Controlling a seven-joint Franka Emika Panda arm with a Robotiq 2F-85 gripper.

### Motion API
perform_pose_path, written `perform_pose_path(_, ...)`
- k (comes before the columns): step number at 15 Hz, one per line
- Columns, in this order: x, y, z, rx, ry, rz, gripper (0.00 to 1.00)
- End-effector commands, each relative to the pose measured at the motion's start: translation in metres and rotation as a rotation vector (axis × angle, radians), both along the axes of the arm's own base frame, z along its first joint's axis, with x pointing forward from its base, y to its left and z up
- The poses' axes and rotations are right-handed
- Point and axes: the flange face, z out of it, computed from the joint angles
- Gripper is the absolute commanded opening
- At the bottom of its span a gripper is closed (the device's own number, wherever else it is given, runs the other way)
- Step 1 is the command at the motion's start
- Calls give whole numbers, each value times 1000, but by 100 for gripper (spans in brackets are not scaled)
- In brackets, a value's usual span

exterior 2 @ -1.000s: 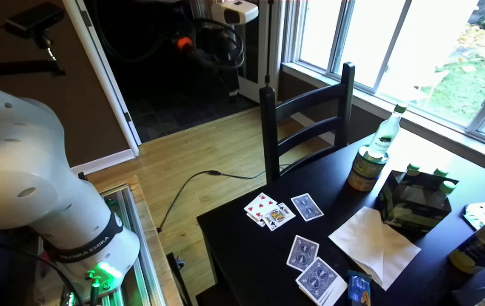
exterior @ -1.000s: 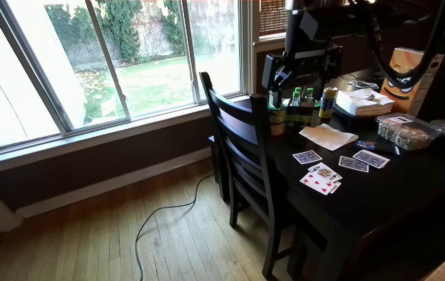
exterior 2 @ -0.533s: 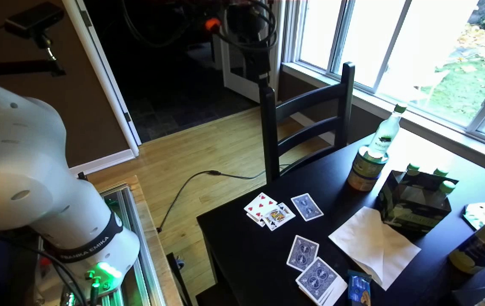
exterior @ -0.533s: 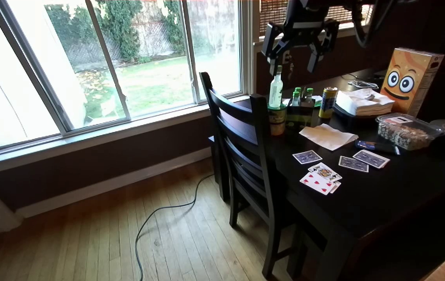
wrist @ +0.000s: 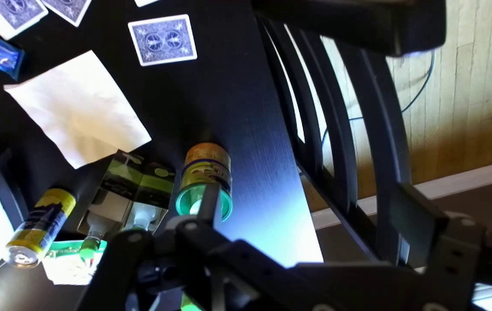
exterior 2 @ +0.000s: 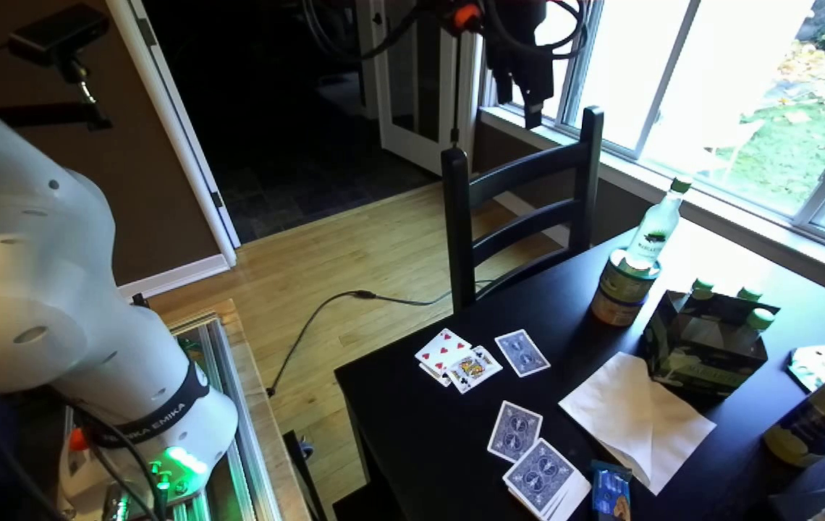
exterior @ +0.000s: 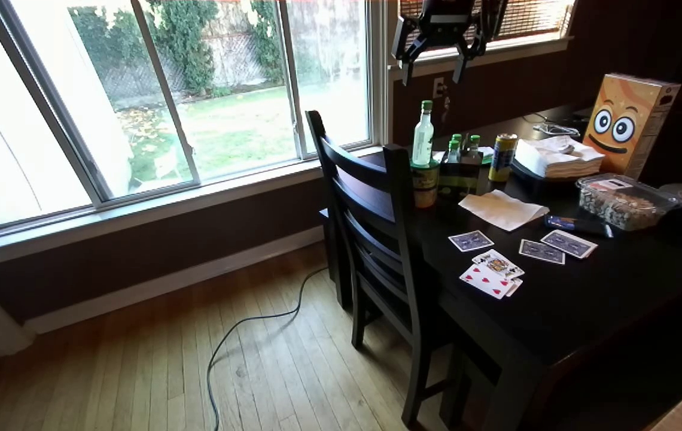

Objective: Move the bottle to the right

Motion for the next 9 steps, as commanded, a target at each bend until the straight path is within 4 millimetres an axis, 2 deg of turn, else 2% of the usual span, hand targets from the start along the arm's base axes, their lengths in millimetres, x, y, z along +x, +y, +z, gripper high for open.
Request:
perform_pose_path(1,40,-35,10,23,0,11,100)
perform_pose_path(6,59,-98,14,-20,89,137,100)
perform_pose_path(9,65,-129,4,56,131,284,100)
